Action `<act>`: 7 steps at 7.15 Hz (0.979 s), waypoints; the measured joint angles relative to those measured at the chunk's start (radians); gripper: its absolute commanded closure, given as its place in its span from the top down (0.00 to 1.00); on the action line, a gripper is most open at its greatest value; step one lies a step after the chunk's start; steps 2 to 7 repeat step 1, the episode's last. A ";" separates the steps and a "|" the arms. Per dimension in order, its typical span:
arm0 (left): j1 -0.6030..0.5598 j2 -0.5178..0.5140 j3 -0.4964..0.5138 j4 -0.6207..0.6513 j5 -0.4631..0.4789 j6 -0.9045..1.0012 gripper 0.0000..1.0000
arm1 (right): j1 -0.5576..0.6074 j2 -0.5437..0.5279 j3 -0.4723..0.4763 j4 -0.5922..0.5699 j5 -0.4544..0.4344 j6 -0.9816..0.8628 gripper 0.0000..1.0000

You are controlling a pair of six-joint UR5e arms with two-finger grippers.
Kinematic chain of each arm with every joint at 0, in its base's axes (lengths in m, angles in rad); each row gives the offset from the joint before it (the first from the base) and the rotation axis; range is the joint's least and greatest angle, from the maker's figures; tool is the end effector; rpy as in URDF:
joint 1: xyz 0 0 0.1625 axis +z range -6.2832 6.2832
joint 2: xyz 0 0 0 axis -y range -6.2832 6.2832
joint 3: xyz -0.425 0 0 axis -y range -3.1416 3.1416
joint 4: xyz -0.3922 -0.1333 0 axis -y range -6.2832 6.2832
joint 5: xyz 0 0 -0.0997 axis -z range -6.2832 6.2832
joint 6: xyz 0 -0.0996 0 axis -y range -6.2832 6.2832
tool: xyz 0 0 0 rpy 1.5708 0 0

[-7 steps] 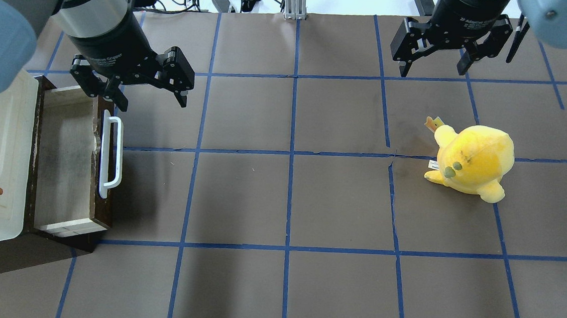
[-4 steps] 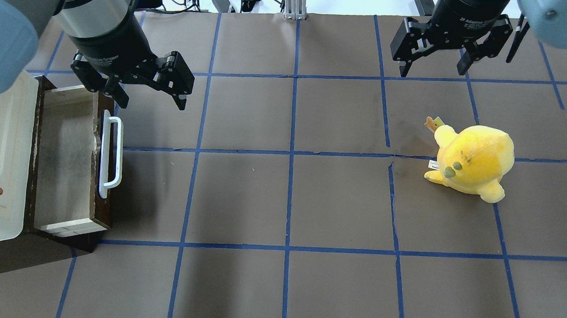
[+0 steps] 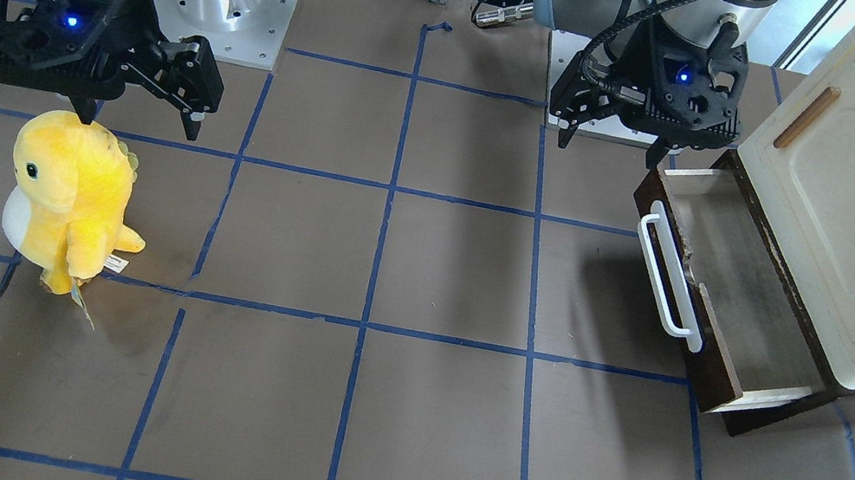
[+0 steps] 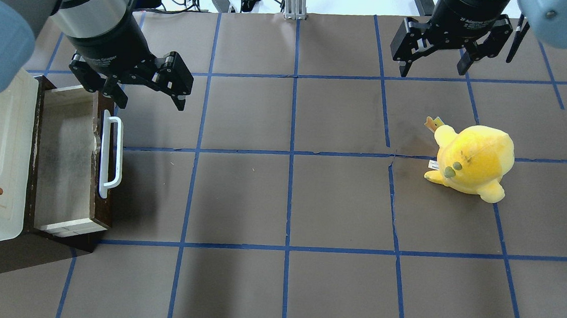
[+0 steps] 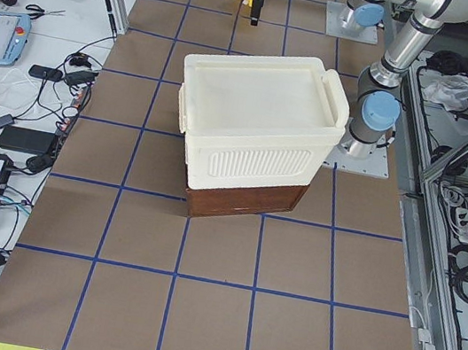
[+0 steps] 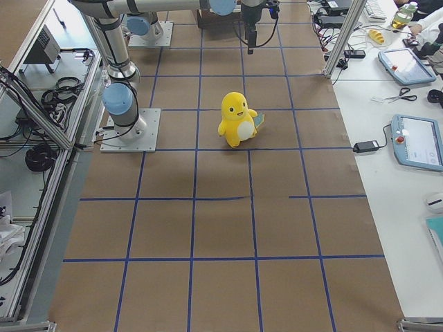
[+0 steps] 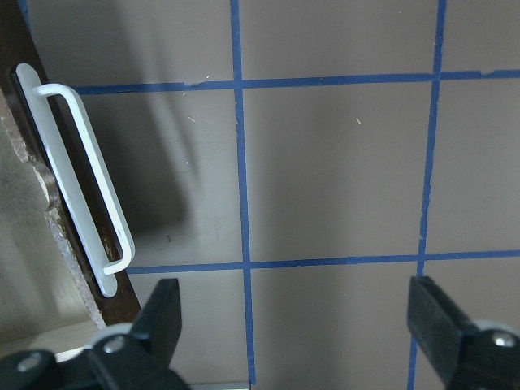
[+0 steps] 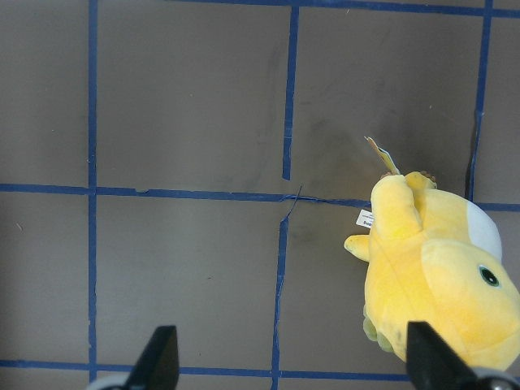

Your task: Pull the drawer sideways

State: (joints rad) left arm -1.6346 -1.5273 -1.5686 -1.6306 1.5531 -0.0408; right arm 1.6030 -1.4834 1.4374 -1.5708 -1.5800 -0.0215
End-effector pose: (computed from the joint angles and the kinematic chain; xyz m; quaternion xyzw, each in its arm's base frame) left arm -0.1649 -0.4620 0.5040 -0.0114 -0.9999 -0.0075 0.0085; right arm 0.1495 -0.5285 0.5090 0.0267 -0.9994 0.0230 0.0045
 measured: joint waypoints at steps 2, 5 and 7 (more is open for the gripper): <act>0.000 0.001 -0.001 -0.001 0.000 0.000 1.00 | 0.000 0.000 0.000 0.000 0.000 0.000 1.00; 0.000 0.001 -0.001 -0.001 0.000 0.000 1.00 | 0.000 0.000 0.000 0.000 0.000 0.000 1.00; 0.000 0.001 -0.001 -0.001 0.000 0.000 1.00 | 0.000 0.000 0.000 0.000 0.000 0.000 1.00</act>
